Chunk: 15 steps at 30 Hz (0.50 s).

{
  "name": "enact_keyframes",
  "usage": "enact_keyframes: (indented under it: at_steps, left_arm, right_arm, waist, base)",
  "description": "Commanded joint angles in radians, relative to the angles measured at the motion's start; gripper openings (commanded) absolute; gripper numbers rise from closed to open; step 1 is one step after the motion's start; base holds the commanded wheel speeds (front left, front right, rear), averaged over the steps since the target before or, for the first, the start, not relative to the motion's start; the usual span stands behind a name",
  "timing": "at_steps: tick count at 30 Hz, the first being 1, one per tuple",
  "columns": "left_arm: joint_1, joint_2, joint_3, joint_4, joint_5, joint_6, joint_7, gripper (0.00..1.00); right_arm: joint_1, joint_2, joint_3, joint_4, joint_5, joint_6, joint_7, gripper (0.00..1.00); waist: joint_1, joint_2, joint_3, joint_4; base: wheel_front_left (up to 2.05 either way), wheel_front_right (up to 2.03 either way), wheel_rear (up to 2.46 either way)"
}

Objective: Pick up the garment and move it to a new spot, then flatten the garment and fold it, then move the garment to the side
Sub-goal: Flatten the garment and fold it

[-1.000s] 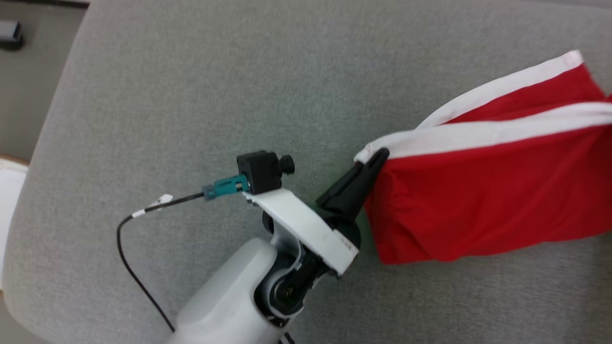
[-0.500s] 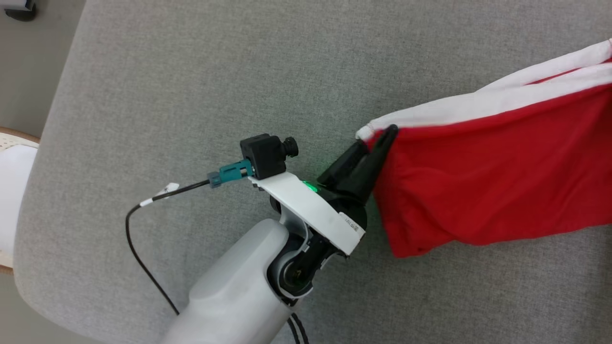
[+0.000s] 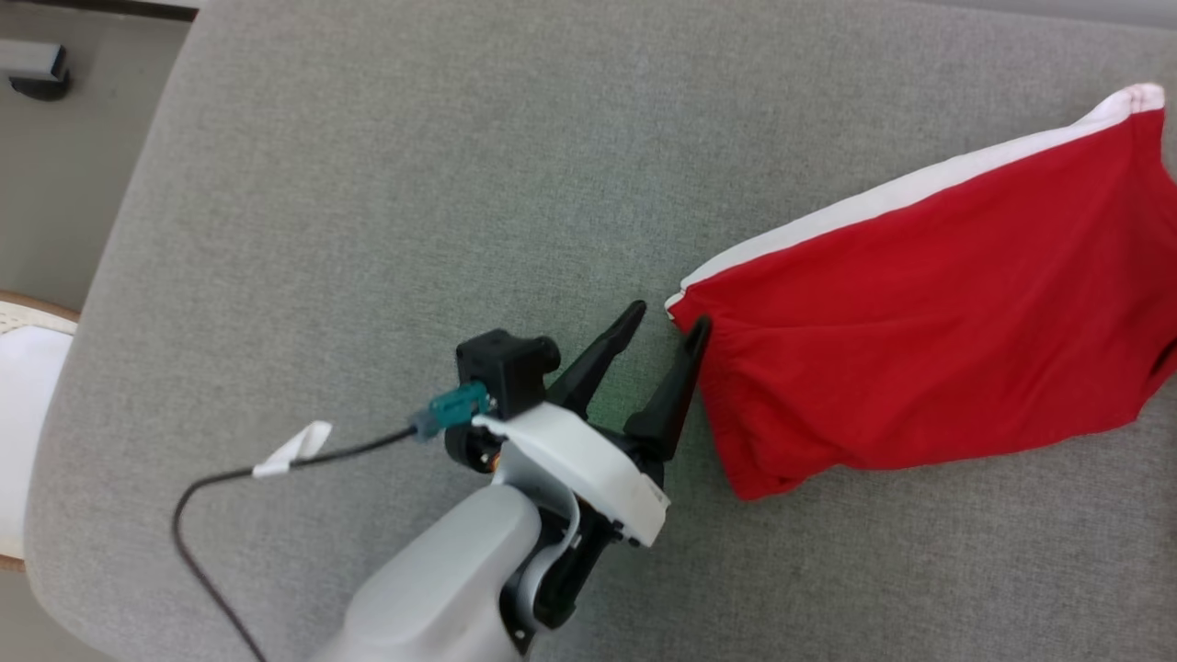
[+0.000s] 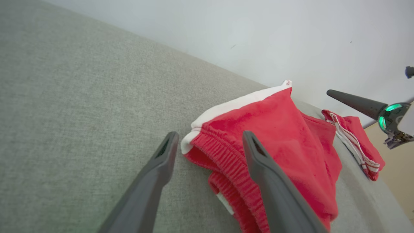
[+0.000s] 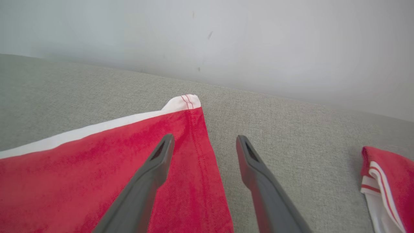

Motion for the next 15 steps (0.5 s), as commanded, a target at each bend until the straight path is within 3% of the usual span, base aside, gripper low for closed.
enact_keyframes:
  at_steps: [1,8,11,15]
  left_arm:
    - [0.016,0.006,0.001,-0.009,0.015,0.008,-0.008,1.0]
    - [0.091,0.046,0.052,-0.149,0.247,0.114,-0.023,1.0]
    - [0.147,0.045,0.098,-0.211,0.341,0.128,-0.022,1.0]
    - [0.205,0.028,0.153,-0.27,0.438,0.109,-0.023,1.0]
  right_arm:
    - [0.01,-0.008,0.004,-0.004,-0.008,0.0,-0.001,1.0]
    - [0.026,-0.087,0.051,0.028,0.021,0.0,0.069,1.0]
    - [0.016,-0.122,0.051,0.054,0.037,0.0,0.114,1.0]
    - [0.021,-0.161,0.031,0.097,0.054,0.0,0.136,1.0]
  waist:
    - [-0.0001,0.0,-0.011,-0.001]
    - [-0.0001,0.0,-0.042,0.025]
    - [-0.0001,0.0,-0.037,0.048]
    - [-0.0001,0.0,-0.019,0.086]
  base:
    - [0.0,0.0,0.0]
    - [0.0,0.0,0.0]
    - [0.0,0.0,0.0]
    - [0.0,0.0,0.0]
